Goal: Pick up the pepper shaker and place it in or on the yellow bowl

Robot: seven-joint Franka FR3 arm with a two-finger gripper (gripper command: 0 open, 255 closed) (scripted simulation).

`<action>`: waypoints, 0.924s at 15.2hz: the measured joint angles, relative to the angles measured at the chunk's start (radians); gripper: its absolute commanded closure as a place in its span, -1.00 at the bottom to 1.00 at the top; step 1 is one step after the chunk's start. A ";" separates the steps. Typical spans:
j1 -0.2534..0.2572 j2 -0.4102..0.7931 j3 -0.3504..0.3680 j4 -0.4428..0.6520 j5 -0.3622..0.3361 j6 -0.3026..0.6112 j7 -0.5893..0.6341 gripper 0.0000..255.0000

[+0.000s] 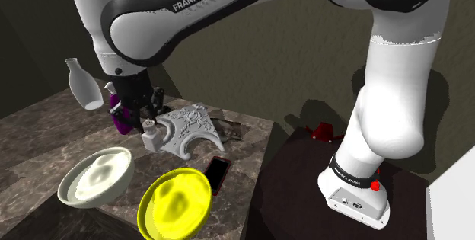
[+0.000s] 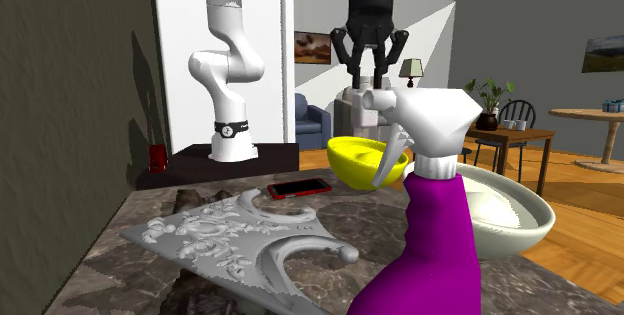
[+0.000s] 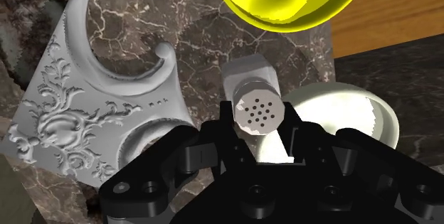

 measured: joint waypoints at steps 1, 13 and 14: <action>0.005 -0.016 0.006 -0.013 0.006 -0.002 0.009 1.00; 0.068 -0.294 0.088 -0.253 0.135 -0.013 0.109 1.00; 0.070 -0.293 0.091 -0.264 0.135 -0.001 0.114 1.00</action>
